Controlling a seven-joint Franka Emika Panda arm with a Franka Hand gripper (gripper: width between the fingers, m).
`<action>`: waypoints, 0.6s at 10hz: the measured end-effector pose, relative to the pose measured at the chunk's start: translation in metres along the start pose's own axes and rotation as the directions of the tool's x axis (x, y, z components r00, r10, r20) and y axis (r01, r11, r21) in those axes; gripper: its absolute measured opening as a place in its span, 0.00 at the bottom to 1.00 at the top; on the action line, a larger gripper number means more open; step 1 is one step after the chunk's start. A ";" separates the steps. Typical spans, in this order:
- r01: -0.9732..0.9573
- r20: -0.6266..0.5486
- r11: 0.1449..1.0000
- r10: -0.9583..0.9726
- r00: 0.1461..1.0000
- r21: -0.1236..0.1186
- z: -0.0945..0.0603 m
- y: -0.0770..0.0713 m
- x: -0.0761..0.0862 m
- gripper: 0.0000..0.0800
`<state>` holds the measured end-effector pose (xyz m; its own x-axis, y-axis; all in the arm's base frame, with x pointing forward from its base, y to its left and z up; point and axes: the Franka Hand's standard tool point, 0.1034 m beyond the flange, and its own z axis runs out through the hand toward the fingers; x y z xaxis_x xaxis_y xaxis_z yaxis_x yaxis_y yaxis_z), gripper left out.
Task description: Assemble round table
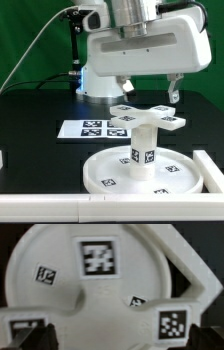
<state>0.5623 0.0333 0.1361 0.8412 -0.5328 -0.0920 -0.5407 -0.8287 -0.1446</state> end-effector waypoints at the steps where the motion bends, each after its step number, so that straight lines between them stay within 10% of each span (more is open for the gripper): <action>1: 0.181 0.001 0.983 -0.181 0.983 -0.038 0.000 0.004 0.004 0.81; 2: 0.327 0.011 0.942 -0.327 0.945 -0.073 0.004 0.005 0.001 0.81; 6: 0.371 0.010 0.925 -0.371 0.928 -0.076 0.009 0.002 0.000 0.81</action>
Offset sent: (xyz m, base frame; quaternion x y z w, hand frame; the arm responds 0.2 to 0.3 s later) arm 0.0000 0.0000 0.0000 0.0000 0.0000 -0.1296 0.9916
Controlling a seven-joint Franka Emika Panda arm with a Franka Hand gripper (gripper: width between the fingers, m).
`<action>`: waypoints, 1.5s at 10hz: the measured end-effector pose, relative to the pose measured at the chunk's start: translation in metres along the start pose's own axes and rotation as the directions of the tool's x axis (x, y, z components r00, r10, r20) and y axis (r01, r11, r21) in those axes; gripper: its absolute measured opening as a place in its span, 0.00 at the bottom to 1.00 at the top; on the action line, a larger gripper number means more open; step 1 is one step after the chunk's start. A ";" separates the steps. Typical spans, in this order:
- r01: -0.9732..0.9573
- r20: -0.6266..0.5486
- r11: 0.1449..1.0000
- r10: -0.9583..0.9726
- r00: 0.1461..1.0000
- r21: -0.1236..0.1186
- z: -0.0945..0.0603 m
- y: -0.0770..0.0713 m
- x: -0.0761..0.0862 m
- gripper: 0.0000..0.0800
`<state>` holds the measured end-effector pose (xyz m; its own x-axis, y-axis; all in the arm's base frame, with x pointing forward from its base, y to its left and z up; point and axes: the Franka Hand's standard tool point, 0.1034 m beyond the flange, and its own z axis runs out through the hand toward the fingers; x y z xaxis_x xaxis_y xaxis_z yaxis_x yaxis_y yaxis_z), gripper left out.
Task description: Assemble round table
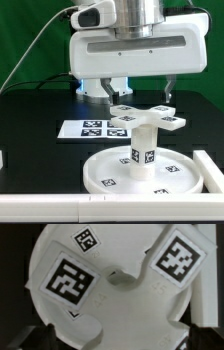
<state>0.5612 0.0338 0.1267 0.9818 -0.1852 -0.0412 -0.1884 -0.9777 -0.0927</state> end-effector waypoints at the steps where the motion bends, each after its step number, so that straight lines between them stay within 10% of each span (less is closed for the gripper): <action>1: 0.017 -0.011 1.000 -0.017 1.000 -0.004 0.008 -0.008 -0.001 0.81; 15: 0.161 -0.019 0.986 -0.161 0.987 -0.033 0.011 -0.013 0.003 0.81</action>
Offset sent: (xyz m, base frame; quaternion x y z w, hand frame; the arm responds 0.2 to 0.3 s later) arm -0.0033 0.0027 -0.0102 0.0001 0.0128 -0.0120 0.9998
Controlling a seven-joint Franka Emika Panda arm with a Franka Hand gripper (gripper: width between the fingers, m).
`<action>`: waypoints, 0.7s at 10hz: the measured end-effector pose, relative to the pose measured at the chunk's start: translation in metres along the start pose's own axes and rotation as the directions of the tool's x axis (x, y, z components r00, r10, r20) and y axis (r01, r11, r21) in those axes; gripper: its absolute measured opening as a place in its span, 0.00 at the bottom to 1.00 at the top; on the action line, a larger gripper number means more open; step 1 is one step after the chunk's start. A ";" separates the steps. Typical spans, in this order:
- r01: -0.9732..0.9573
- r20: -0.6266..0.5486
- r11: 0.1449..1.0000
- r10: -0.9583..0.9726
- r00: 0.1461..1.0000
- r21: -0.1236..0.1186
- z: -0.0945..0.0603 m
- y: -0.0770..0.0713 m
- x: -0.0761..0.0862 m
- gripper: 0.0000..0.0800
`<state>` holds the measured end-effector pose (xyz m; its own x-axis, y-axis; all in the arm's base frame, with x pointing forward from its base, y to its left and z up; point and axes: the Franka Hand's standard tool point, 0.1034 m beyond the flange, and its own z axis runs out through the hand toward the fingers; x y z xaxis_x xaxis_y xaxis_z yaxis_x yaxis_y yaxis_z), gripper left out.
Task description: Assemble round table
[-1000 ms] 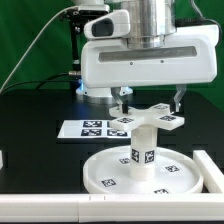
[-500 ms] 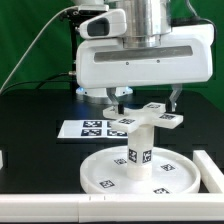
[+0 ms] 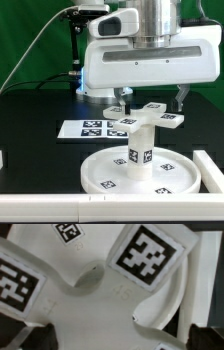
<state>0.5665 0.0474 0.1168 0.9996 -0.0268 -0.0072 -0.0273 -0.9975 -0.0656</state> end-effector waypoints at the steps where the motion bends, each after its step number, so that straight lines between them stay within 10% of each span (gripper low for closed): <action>1: 0.064 -0.002 0.998 -0.064 0.998 -0.009 -0.002 0.002 0.001 0.81; 7: 0.260 -0.008 0.966 -0.260 0.966 -0.018 -0.001 0.009 0.001 0.81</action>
Offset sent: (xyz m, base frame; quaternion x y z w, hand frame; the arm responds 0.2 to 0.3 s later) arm -0.0038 -0.0046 0.0107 0.0085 0.0021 -0.1165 0.9932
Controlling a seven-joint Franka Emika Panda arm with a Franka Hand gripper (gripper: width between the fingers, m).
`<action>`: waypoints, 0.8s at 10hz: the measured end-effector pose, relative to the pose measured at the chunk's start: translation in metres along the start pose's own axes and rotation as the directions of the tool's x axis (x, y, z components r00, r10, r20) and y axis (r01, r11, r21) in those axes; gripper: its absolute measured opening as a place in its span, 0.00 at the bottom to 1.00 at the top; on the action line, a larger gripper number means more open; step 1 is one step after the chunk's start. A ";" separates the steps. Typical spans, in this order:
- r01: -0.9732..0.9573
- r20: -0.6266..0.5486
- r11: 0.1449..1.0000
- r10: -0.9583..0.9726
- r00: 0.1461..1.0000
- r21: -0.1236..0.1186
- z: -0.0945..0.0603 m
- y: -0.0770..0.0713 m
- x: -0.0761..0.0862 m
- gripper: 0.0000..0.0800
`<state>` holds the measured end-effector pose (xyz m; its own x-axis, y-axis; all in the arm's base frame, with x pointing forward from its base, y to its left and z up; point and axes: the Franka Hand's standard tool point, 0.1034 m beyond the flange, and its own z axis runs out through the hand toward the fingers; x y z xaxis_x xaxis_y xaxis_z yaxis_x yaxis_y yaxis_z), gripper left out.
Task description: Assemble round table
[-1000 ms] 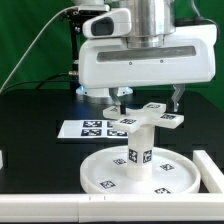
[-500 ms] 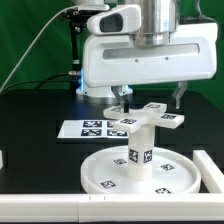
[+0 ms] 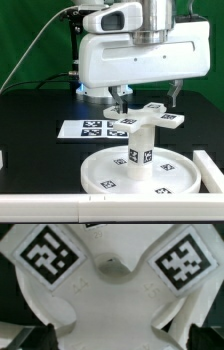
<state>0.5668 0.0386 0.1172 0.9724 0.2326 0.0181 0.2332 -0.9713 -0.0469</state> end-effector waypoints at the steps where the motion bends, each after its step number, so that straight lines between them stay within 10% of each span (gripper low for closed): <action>1: -0.002 0.003 1.000 0.002 1.000 -0.001 0.002 0.002 -0.001 0.81; 6: -0.038 0.011 0.999 0.038 0.999 -0.001 0.009 0.000 -0.004 0.81; 8: -0.098 0.010 0.995 0.098 0.995 -0.001 0.009 0.000 -0.004 0.54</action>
Offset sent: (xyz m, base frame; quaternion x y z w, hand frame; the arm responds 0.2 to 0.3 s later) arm -0.0023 0.0030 -0.0073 -0.0056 0.0048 0.0130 0.9999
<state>0.5634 0.0379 0.1083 0.9906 0.1364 0.0031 0.1364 -0.9895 -0.0476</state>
